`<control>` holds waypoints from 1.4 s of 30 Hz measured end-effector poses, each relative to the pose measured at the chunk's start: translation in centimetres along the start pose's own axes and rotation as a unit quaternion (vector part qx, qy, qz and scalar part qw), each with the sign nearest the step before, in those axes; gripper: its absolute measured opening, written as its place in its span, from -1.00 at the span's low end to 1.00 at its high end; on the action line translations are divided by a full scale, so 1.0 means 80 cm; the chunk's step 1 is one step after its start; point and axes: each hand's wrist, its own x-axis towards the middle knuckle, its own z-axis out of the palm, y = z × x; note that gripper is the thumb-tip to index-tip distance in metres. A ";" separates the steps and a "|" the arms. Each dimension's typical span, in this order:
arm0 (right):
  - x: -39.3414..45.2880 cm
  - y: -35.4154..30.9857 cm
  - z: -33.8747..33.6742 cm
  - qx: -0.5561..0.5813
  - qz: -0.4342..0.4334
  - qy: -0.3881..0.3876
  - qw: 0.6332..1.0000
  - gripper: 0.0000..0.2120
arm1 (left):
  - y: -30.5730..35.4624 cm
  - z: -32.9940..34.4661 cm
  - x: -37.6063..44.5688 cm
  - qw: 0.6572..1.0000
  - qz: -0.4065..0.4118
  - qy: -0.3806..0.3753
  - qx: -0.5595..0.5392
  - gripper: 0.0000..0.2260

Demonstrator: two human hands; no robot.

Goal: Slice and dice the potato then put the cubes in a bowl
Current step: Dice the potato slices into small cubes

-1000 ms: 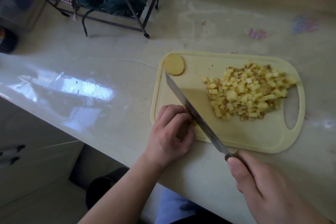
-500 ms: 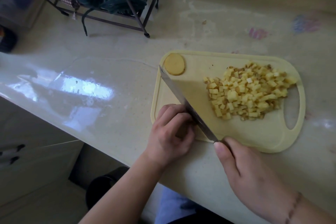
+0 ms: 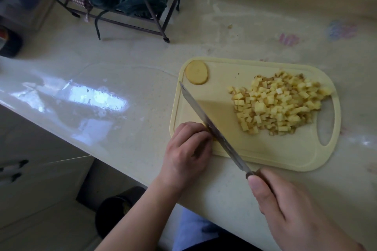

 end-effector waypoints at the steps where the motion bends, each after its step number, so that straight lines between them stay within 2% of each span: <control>1: -0.001 0.000 0.000 -0.003 0.005 -0.002 1.000 -0.47 | 0.000 0.000 0.000 1.000 0.001 -0.002 -0.001 -0.99; 8: -0.004 -0.001 0.000 -0.020 0.008 -0.024 0.999 -0.55 | 0.000 -0.001 -0.001 1.000 0.003 -0.001 -0.008 -0.96; 12: 0.006 0.006 0.012 -0.036 -0.004 -0.003 0.999 -0.46 | -0.001 0.000 0.000 1.000 0.005 -0.001 -0.011 -0.95; 17: 0.027 0.009 0.022 -0.010 -0.031 -0.001 0.999 -0.60 | -0.005 -0.001 -0.002 1.000 0.013 -0.003 -0.007 -0.95; 25: 0.022 0.017 0.003 0.027 -0.022 0.014 0.999 -0.58 | -0.004 -0.004 -0.007 1.000 0.015 0.008 -0.003 -0.95; 27: 0.019 0.020 0.001 -0.008 -0.038 0.014 0.999 -0.59 | 0.000 -0.013 -0.011 0.999 0.011 0.041 -0.015 -0.93; 29: 0.015 0.024 -0.001 -0.069 -0.060 0.016 0.996 -0.62 | 0.015 -0.034 -0.009 0.994 0.004 0.106 -0.007 -0.88; 32: 0.011 0.029 0.001 -0.194 -0.118 0.030 0.973 -0.64 | 0.051 -0.077 0.006 0.985 0.054 0.157 0.038 -0.88; 34: 0.011 0.031 0.006 -0.264 -0.163 0.036 0.950 -0.61 | 0.066 -0.099 0.018 0.991 0.078 0.098 0.047 -0.89; 36: 0.012 0.031 0.015 -0.312 -0.204 0.054 0.926 -0.55 | 0.063 -0.106 0.026 0.993 0.052 -0.062 0.083 -0.78; 38: 0.015 0.030 0.024 -0.331 -0.231 0.073 0.912 -0.49 | 0.043 -0.104 0.027 0.963 0.031 -0.209 0.169 -0.60; 40: 0.018 0.030 0.031 -0.334 -0.247 0.083 0.906 -0.45 | 0.026 -0.103 0.028 0.942 0.003 -0.277 0.192 -0.48; 42: 0.020 0.032 0.035 -0.338 -0.254 0.090 0.902 -0.42 | 0.012 -0.101 0.026 0.939 -0.011 -0.302 0.166 -0.44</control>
